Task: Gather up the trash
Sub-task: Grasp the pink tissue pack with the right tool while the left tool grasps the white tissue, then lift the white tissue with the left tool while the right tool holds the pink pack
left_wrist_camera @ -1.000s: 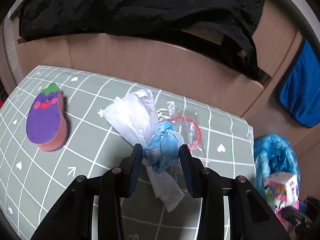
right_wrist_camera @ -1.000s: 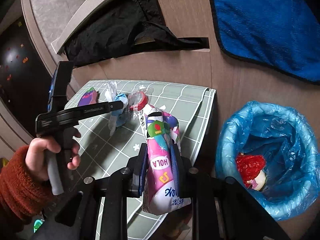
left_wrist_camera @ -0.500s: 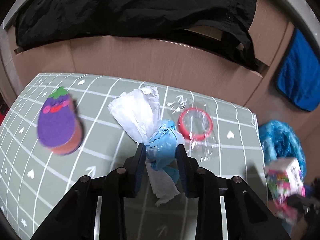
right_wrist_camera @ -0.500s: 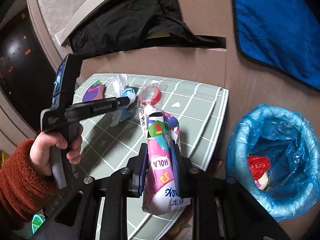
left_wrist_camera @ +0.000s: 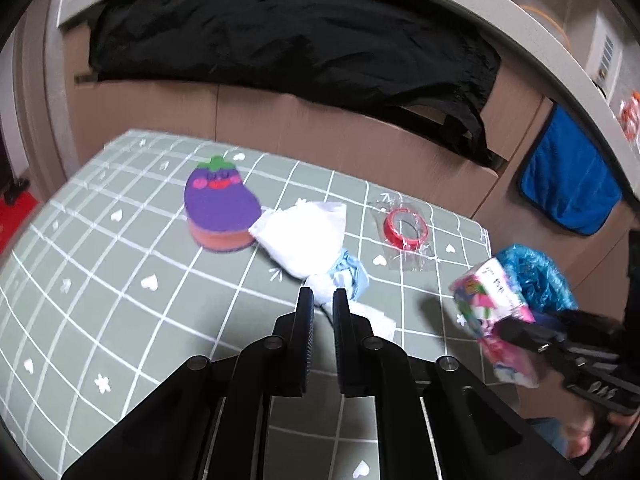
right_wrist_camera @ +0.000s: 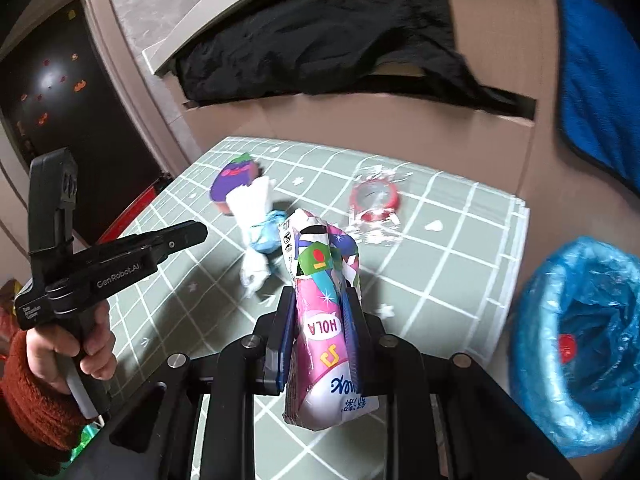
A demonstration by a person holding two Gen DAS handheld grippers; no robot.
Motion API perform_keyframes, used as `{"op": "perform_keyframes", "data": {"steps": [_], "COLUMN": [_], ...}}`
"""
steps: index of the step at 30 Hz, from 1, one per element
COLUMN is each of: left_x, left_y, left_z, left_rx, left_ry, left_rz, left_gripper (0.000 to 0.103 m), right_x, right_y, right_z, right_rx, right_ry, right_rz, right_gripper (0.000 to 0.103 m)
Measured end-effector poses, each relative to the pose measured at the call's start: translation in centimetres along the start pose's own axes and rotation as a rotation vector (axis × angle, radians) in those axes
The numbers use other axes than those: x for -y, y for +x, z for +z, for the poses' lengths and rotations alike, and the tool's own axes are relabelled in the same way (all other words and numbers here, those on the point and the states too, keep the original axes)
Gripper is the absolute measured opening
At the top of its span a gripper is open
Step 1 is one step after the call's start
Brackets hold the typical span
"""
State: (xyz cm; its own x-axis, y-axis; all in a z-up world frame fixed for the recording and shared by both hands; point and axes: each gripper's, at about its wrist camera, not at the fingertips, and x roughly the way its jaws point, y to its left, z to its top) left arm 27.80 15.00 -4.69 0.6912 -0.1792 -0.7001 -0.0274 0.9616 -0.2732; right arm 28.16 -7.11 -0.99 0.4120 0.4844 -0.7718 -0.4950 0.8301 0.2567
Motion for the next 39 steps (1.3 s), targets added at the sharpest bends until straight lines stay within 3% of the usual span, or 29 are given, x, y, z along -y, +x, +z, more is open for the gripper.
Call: {"op": "perform_keyframes", "data": {"steps": [3,5,7,9,15,18,19,23,31,39], "left_x": [-1.3,-1.6,-2.1,-2.3,-1.7,-1.1,-0.9,1.0,3.4,3.4], "left_y": [0.5,0.8,1.0,1.2,1.3,2.0,2.2,3.9,8.7,10.3], "left_z": [-0.2,-0.4,-0.6,-0.7,-0.9,-0.6,-0.5,0.4,2.3,2.7], "left_rx": [-0.018,-0.021,-0.032,-0.039,0.002,-0.019,-0.026,-0.041,-0.069,-0.072], "left_ry": [-0.073,-0.095,-0.123,-0.137,-0.098,-0.084,-0.086,-0.081,-0.016,-0.022], "left_rz": [-0.036,-0.046,-0.062,-0.067,0.029,0.023,0.015,0.008,0.159,0.175], "left_gripper": [0.013,0.023,0.03,0.033,0.044,0.044,0.045,0.046,0.046,0.047], "right_x": [-0.3,-0.4,-0.4,-0.3,0.6,0.5,0.6,1.7,2.4,2.4], "right_y": [1.4,2.3,3.0,3.8,5.6,6.0,5.9,3.9,1.0,0.5], "right_z": [-0.5,-1.3,-1.7,-2.3,-2.2,-2.2,-2.2,-1.9,-2.0,-1.9], "right_rx": [-0.021,-0.043,-0.073,-0.102,-0.147,-0.14,-0.136,-0.064,-0.023,-0.008], "right_ry": [-0.025,-0.051,-0.065,-0.065,-0.047,-0.077,-0.073,0.0,0.003,0.001], "right_rz": [-0.073,-0.121,-0.113,-0.083,-0.1,-0.142,-0.149,-0.08,-0.084,-0.09], "right_gripper": [0.023,0.024,0.044,0.048,0.057,0.055,0.05,0.044,0.044,0.045]}}
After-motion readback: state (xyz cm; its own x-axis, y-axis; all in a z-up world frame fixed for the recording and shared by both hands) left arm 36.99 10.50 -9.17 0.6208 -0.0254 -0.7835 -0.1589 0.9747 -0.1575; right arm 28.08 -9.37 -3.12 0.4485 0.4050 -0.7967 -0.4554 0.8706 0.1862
